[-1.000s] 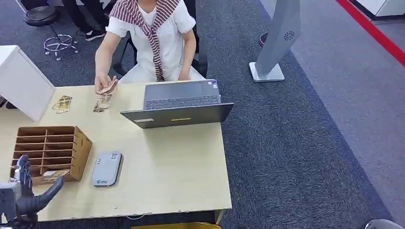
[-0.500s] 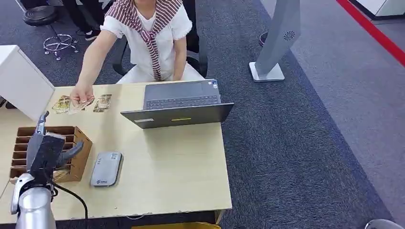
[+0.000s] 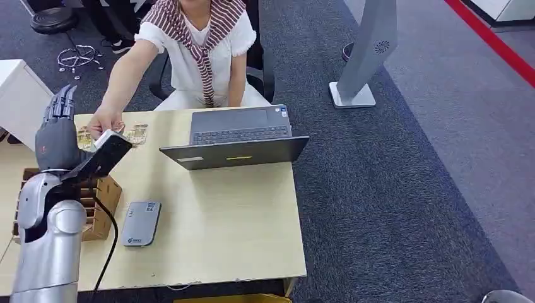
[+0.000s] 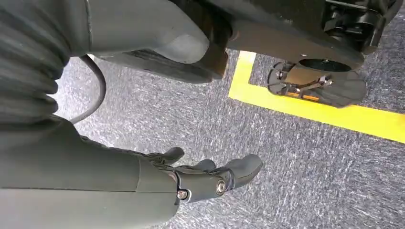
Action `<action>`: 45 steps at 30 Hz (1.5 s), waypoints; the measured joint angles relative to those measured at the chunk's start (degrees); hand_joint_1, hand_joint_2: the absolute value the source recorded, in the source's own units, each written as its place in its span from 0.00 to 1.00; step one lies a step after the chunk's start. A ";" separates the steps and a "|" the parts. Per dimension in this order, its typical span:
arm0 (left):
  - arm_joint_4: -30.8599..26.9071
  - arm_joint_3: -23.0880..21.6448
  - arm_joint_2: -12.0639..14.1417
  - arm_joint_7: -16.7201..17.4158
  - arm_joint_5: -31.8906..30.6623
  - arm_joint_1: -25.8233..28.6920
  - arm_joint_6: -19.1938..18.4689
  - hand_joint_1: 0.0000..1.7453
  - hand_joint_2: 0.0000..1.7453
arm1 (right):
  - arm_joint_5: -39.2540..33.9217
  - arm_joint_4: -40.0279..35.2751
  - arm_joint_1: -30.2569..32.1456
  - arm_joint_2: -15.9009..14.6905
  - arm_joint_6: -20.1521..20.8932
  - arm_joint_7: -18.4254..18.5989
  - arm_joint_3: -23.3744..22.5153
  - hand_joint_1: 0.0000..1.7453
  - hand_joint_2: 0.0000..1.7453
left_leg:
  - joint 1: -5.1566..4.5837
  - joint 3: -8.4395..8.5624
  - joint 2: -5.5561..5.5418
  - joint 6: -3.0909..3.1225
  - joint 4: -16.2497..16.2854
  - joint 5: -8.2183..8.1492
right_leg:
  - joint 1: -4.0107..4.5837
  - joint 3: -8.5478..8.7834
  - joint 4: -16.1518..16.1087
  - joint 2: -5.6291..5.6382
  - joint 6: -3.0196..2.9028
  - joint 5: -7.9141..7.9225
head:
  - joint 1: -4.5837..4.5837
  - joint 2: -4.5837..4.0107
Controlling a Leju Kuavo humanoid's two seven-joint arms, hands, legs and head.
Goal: Pass the card to the sensor for recognition and then transmit it.
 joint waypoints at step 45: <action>4.22 -13.02 4.19 7.71 -8.43 -7.25 6.05 1.00 1.00 | 7.84 0.02 -0.36 -0.85 1.86 -1.12 3.30 0.00 1.00 | 0.00 -0.02 0.00 0.00 0.01 0.00 | 0.00 -0.01 0.01 0.00 0.00 0.00 | 0.00 -0.02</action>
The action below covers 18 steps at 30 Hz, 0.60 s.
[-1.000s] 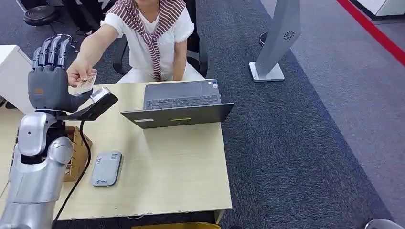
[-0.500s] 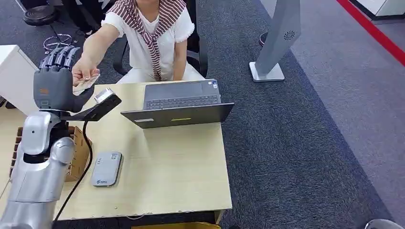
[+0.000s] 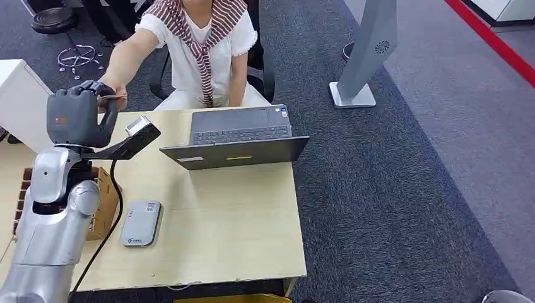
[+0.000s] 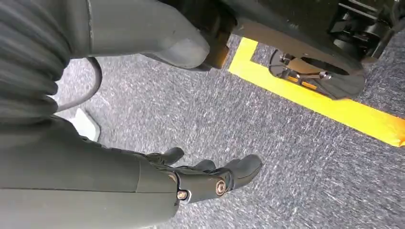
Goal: Pass the card to the sensor for recognition and then transmit it.
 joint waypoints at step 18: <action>-1.39 -0.02 0.15 -4.04 4.35 6.17 5.18 1.00 1.00 | 1.71 0.00 0.00 -0.24 -0.09 -0.70 1.31 0.00 1.00 | 0.00 -0.01 0.02 0.00 -0.01 -0.01 | -0.04 -0.01 0.01 0.03 0.02 -0.02 | 0.00 0.02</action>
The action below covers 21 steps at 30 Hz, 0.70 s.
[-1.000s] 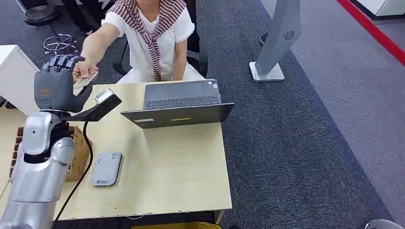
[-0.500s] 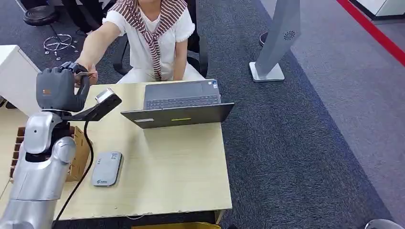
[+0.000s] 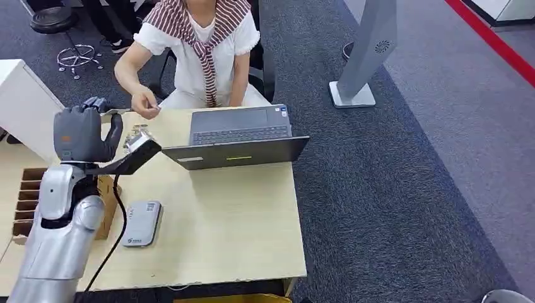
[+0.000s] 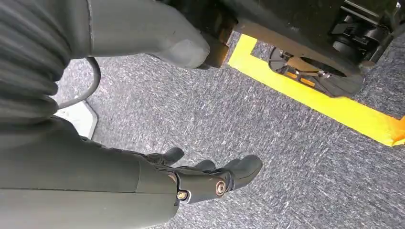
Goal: Pass the card to the sensor for recognition and then transmit it.
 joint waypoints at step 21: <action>-8.92 2.84 -0.04 -9.42 2.65 24.19 17.49 1.00 1.00 | 1.14 0.09 0.02 0.00 -0.68 0.15 -0.02 0.00 1.00 | -0.03 -0.03 0.07 0.03 -0.03 -0.03 | -0.06 -0.01 -0.01 0.01 0.05 -0.05 | 0.00 0.00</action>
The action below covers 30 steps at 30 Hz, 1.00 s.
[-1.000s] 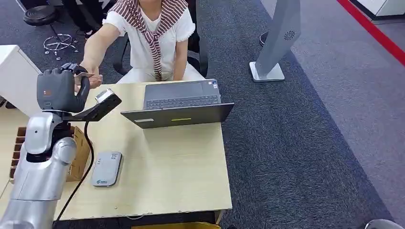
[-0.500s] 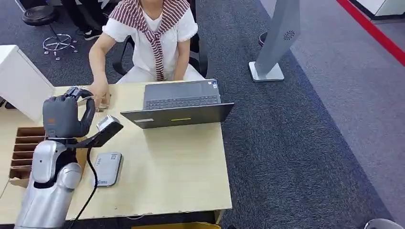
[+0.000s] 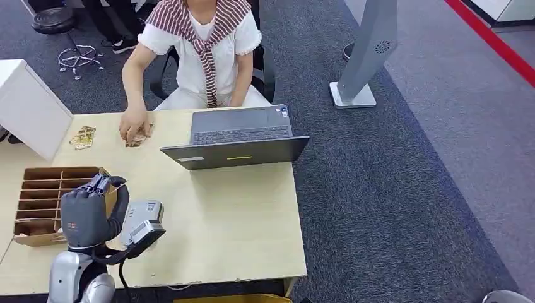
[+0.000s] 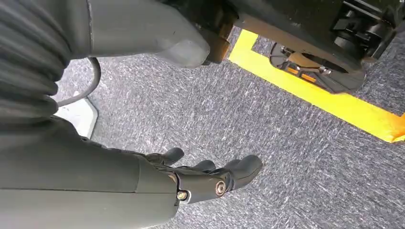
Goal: Pass the card to the sensor for recognition and then transmit it.
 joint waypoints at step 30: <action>13.07 2.86 0.33 9.14 -10.03 -0.27 -15.45 1.00 1.00 | 2.86 0.39 0.97 -1.25 0.79 0.13 -0.04 0.00 1.00 | 0.01 -0.03 -0.05 0.00 0.00 0.01 | 0.00 0.00 0.00 -0.02 -0.01 0.01 | 0.00 0.00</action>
